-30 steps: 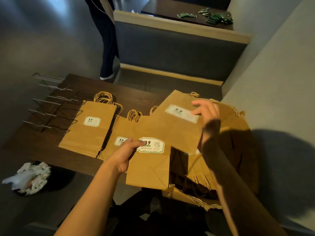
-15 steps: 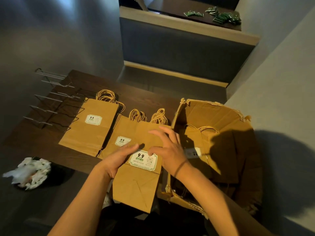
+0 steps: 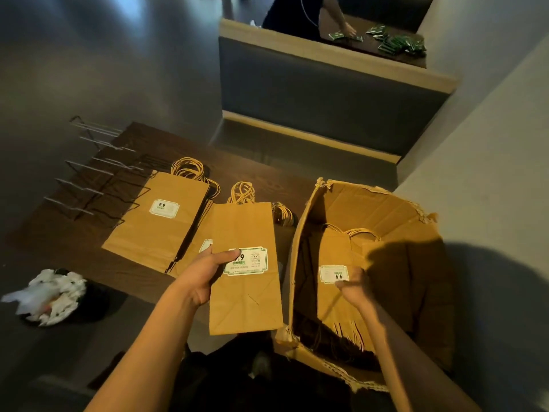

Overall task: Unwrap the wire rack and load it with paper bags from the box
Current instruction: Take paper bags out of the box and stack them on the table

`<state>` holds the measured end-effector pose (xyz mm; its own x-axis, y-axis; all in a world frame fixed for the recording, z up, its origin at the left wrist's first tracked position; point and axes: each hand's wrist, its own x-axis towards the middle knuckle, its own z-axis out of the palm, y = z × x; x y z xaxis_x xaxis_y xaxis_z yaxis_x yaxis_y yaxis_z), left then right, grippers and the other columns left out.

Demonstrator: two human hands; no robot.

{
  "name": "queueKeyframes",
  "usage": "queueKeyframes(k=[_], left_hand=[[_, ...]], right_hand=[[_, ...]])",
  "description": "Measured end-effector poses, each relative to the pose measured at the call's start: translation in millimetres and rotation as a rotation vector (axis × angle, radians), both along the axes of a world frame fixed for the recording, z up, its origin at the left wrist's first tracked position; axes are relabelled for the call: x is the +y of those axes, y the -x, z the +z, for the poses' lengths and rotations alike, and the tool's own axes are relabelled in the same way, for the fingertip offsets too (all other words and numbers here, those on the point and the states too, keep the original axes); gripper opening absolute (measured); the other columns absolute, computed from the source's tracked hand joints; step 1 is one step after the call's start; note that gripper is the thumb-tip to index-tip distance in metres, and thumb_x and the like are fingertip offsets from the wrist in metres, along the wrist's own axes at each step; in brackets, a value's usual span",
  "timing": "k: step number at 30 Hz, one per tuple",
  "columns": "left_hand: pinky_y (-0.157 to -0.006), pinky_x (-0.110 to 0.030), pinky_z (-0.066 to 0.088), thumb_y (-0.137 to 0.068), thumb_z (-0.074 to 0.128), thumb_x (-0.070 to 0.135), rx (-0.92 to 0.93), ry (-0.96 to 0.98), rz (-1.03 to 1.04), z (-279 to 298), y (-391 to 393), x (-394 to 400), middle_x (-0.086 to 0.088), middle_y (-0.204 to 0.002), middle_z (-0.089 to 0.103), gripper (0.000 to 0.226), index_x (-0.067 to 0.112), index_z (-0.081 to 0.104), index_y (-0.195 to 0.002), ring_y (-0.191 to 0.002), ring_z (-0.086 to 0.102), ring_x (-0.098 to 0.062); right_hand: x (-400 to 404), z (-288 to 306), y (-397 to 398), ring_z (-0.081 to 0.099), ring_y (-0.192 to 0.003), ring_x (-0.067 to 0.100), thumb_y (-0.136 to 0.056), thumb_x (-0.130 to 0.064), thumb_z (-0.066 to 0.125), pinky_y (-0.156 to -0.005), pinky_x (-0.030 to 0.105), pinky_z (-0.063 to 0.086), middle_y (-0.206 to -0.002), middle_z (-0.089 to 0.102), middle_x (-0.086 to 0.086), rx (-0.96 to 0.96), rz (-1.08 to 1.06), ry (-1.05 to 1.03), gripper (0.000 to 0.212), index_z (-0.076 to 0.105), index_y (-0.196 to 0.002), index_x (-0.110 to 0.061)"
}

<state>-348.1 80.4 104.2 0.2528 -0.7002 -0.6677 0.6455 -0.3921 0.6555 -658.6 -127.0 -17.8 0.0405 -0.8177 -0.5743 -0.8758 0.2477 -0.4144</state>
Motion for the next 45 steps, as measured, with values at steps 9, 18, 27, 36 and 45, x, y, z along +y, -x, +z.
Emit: queueKeyframes(k=[9,18,27,36,45], left_hand=[[-0.071,-0.038,0.063,-0.094,0.067,0.006,0.019,0.014,-0.003,1.5,12.0,-9.8,-0.023,-0.112,0.074,0.029,0.006,0.064,-0.122,-0.083,0.075,-0.029],[-0.069,-0.036,0.063,-0.091,0.072,0.009,0.024,-0.027,0.023,1.7,20.0,-13.2,-0.023,-0.108,0.075,0.034,0.006,0.059,-0.123,-0.08,0.076,-0.026],[-0.088,-0.044,0.056,-0.073,0.083,0.018,-0.046,-0.007,0.018,10.9,23.3,-15.0,-0.02,-0.11,0.076,0.096,-0.001,0.033,-0.152,-0.095,0.072,-0.028],[-0.086,-0.041,0.059,-0.07,0.093,0.033,-0.069,-0.01,-0.009,0.6,11.2,-16.1,-0.019,-0.117,0.074,0.118,-0.003,0.023,-0.158,-0.103,0.072,-0.028],[-0.082,-0.044,0.058,-0.101,0.045,0.058,-0.028,0.027,0.034,19.8,14.6,-20.7,-0.011,-0.096,0.079,0.047,0.02,0.066,-0.119,-0.084,0.078,-0.025]], right_hand=[[25.8,-19.8,8.9,0.033,-0.138,0.037,-0.078,-0.034,0.084,-0.111,0.042,0.036,-0.15,0.034,0.016,0.234,0.011,-0.002,0.101,0.021,-0.155,-0.016],[32.1,-3.7,-18.3,0.061,-0.118,0.03,-0.081,-0.019,0.085,-0.081,0.031,0.05,-0.13,0.06,0.012,0.016,-0.175,0.047,0.061,0.051,-0.131,-0.012],[3.3,21.0,13.9,0.067,-0.1,0.032,-0.096,-0.017,0.061,-0.078,0.03,0.05,-0.105,0.069,0.014,0.106,0.002,0.293,0.02,0.06,-0.116,-0.014],[-52.3,123.8,23.0,0.056,-0.073,0.023,-0.095,-0.017,0.052,-0.076,0.036,0.045,-0.075,0.062,0.004,-0.004,0.078,0.81,0.013,0.064,-0.096,-0.02],[-30.6,256.2,-72.8,0.051,-0.086,0.018,-0.089,0.0,0.038,-0.087,0.035,0.034,-0.074,0.054,-0.003,-0.424,0.454,1.141,0.035,0.054,-0.067,-0.021]])
